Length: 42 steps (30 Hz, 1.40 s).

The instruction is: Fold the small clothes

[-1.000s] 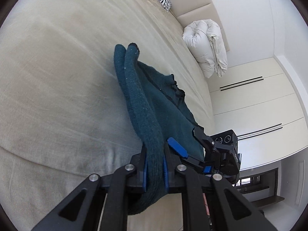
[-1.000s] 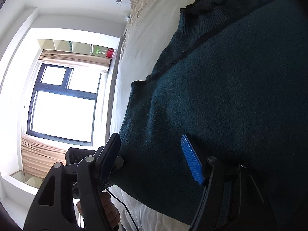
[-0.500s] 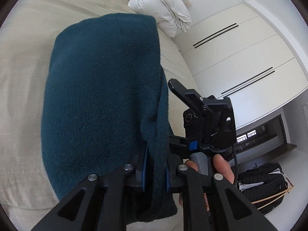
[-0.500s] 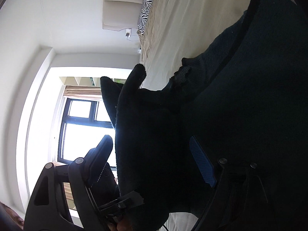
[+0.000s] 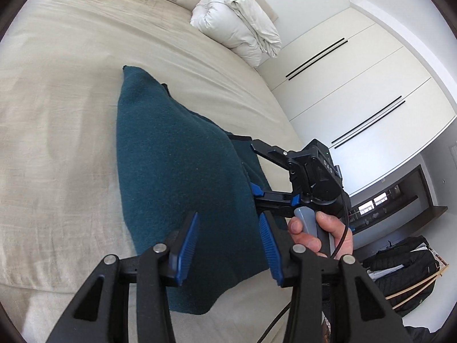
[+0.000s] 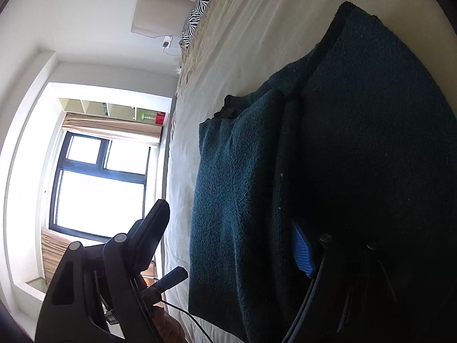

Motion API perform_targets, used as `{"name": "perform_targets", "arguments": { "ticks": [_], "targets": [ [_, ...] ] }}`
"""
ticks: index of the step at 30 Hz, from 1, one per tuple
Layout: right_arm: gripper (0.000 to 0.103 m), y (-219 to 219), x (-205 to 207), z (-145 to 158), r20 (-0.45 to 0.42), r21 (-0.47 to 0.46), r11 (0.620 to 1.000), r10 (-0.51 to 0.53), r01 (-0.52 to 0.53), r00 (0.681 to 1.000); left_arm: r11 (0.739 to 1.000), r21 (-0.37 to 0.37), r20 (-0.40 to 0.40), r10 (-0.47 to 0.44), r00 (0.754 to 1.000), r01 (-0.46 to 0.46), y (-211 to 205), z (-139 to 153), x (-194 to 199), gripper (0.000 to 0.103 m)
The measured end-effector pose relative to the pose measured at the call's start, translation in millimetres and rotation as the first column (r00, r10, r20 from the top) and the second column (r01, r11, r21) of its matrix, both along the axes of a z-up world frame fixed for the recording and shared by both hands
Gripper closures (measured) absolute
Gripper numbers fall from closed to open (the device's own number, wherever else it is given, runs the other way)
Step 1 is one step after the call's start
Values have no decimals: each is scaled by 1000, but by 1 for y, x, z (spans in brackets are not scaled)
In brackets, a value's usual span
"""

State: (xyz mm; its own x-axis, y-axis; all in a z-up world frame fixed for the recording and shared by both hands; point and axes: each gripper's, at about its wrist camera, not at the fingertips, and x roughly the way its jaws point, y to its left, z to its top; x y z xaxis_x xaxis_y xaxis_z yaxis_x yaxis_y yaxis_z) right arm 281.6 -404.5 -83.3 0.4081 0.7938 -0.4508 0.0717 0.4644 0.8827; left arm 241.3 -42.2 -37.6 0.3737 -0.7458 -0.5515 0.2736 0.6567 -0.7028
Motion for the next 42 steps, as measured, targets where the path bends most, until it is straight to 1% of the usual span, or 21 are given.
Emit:
{"name": "perform_targets", "arguments": {
  "ticks": [1,2,4,7,9,11,13,18,22,25,27,29,32,34,36,37,38,39,40,41,42],
  "targets": [
    [38,6,2,2,-4,-57,998,21,-21,1000,1000,2,-1,9,1000,-9,1,0,-1,57],
    [43,13,4,2,-9,-102,994,42,-42,999,1000,7,1,12,1000,-12,1,-1,-1,57],
    [69,20,8,3,-18,-185,981,54,-57,998,1000,28,8,13,1000,-13,-2,0,-2,57],
    [86,20,11,2,-26,-259,965,43,-48,999,999,42,9,6,1000,-6,-13,-1,1,55],
    [89,19,12,10,0,-311,949,48,-45,999,1000,30,4,4,1000,-4,-18,-1,1,55],
    [89,11,12,21,29,-338,941,43,-30,999,1000,26,10,1,1000,-1,-20,0,1,53],
    [90,-6,18,34,52,-349,937,26,-6,998,1000,28,16,-5,1000,5,-26,2,2,52],
    [90,-50,15,53,66,-392,919,-15,40,998,999,40,31,-30,999,29,-39,5,4,52],
    [90,-92,7,50,54,-399,913,-68,84,996,997,55,36,-50,998,48,-47,6,7,52],
    [90,-117,7,30,7,-421,905,-60,57,998,996,74,33,-61,998,58,-53,4,9,52],
    [90,-120,-10,14,2,-421,905,-68,63,998,994,86,33,-63,997,60,-57,4,10,52],
    [90,-128,-14,7,8,-377,921,-97,93,995,993,99,37,-62,997,58,-58,2,11,50],
    [90,-129,-17,12,32,-391,915,-99,103,995,993,111,44,-50,998,45,-59,4,12,50],
    [90,-131,-24,19,58,-400,911,-90,106,994,993,117,71,-33,997,25,-57,5,12,50],
    [90,-133,-24,17,51,-410,907,-86,99,995,992,129,95,-7,995,-6,-53,6,13,49],
    [89,-135,-24,13,38,-418,904,-85,93,996,990,144,96,0,995,-14,-53,5,15,45],
    [89,-123,-22,12,25,-428,900,-83,86,996,987,158,91,3,996,-18,-53,3,17,43],
    [87,-124,-22,6,12,-435,898,-76,74,997,986,167,83,5,997,-19,-53,0,19,43],
    [84,-107,-16,6,1,-422,904,-75,69,997,985,173,74,8,997,-21,-53,-3,21,43],
    [82,-106,-15,5,-7,-405,911,-87,76,996,983,180,68,16,998,-28,-52,-5,23,43],
    [78,-108,-18,8,-12,-393,915,-106,93,994,982,184,69,34,997,-46,-49,-6,24,43]
  ]
}}
